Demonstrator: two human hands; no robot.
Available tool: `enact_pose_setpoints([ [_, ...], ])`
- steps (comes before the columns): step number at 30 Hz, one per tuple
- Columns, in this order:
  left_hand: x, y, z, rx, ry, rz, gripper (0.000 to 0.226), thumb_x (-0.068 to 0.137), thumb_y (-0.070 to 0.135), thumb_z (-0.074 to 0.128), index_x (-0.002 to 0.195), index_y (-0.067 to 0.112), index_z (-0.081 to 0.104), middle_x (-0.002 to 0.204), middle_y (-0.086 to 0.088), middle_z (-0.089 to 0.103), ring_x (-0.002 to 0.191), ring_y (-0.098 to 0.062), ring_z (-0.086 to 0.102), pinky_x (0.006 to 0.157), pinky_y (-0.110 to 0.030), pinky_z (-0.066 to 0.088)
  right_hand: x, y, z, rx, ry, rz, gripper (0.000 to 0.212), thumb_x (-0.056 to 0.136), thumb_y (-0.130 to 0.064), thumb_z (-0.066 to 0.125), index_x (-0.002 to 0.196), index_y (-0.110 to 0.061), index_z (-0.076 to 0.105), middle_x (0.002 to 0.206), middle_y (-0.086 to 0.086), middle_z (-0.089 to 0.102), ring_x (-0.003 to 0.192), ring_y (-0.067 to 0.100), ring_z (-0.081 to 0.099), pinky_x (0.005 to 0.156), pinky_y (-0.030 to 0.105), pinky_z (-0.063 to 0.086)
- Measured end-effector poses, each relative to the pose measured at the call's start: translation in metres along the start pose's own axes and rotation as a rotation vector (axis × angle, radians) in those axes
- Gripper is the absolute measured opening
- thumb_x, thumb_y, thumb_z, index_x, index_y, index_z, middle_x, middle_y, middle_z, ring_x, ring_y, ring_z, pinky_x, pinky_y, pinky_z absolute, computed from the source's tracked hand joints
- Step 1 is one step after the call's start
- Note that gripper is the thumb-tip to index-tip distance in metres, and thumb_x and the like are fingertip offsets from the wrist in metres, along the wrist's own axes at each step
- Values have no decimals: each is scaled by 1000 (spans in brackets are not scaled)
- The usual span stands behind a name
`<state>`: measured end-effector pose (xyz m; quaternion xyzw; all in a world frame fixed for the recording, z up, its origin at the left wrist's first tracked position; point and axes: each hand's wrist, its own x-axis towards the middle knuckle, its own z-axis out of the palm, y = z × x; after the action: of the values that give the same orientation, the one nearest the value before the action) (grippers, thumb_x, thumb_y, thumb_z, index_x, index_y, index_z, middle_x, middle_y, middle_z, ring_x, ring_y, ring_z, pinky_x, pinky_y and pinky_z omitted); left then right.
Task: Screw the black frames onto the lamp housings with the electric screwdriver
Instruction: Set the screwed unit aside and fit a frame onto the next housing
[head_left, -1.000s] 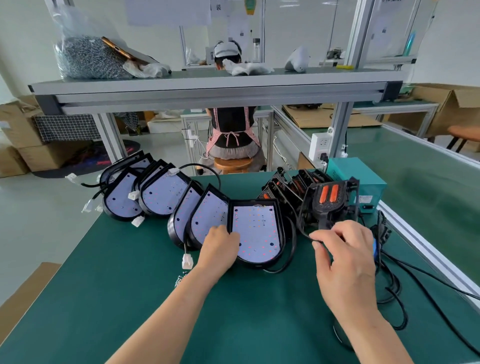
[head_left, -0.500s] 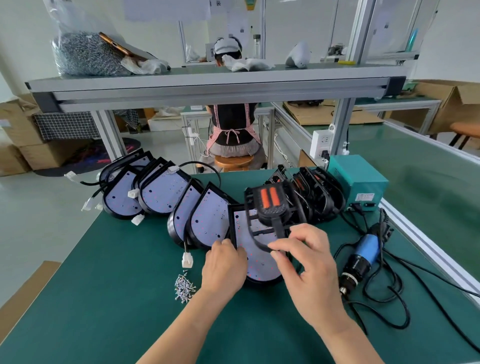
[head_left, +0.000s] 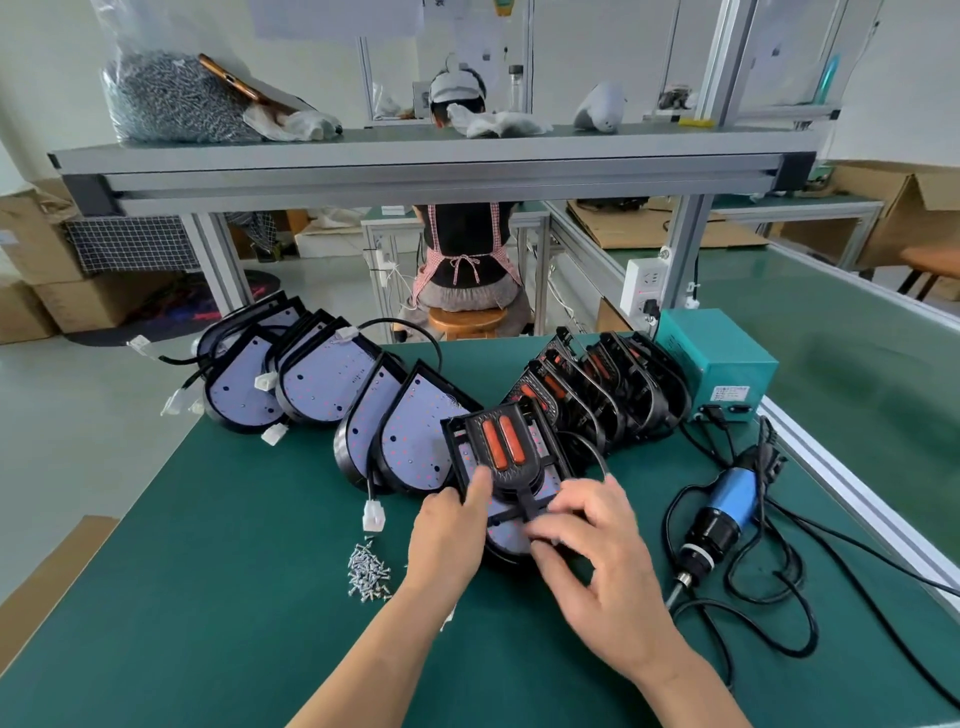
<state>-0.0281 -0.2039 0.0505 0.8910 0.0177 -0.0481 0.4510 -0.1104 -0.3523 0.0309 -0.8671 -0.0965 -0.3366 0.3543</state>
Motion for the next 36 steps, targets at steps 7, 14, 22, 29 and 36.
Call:
enact_pose_setpoints([
  [7,-1,-5,5,-116,24,-82,30,101,27,43,84,5,54,97,-8,52,81,-21,45,76,-36,32,15,1,-10,77,-23,519,51,104,-10,48,153,-24,40,155,-4,38,132,-8,33,109,5,22],
  [14,-15,-1,-9,-449,-69,-175,20,85,26,55,74,10,52,83,-7,51,74,-20,42,71,-35,35,15,-14,3,708,110,789,60,104,11,30,136,-34,55,136,-9,60,98,13,73,76,21,58],
  [22,-27,-7,-24,-634,-144,-134,25,82,29,58,81,6,67,82,-10,69,79,-18,51,76,-37,40,5,-26,12,1194,53,1048,56,97,20,29,129,-14,60,121,-1,73,95,24,74,76,36,63],
  [29,-34,-8,-25,-514,-108,-125,19,75,28,61,71,12,52,69,-3,52,67,-16,44,66,-32,36,-16,-36,16,906,-157,861,58,70,5,83,121,-15,63,111,-2,76,106,11,70,89,29,56],
  [36,-32,-23,-16,-62,22,14,37,89,20,56,63,14,31,70,-2,37,58,-16,30,46,-24,23,-5,-19,-5,919,-64,1107,23,106,-11,45,92,-4,61,86,12,72,71,18,65,64,28,56],
])
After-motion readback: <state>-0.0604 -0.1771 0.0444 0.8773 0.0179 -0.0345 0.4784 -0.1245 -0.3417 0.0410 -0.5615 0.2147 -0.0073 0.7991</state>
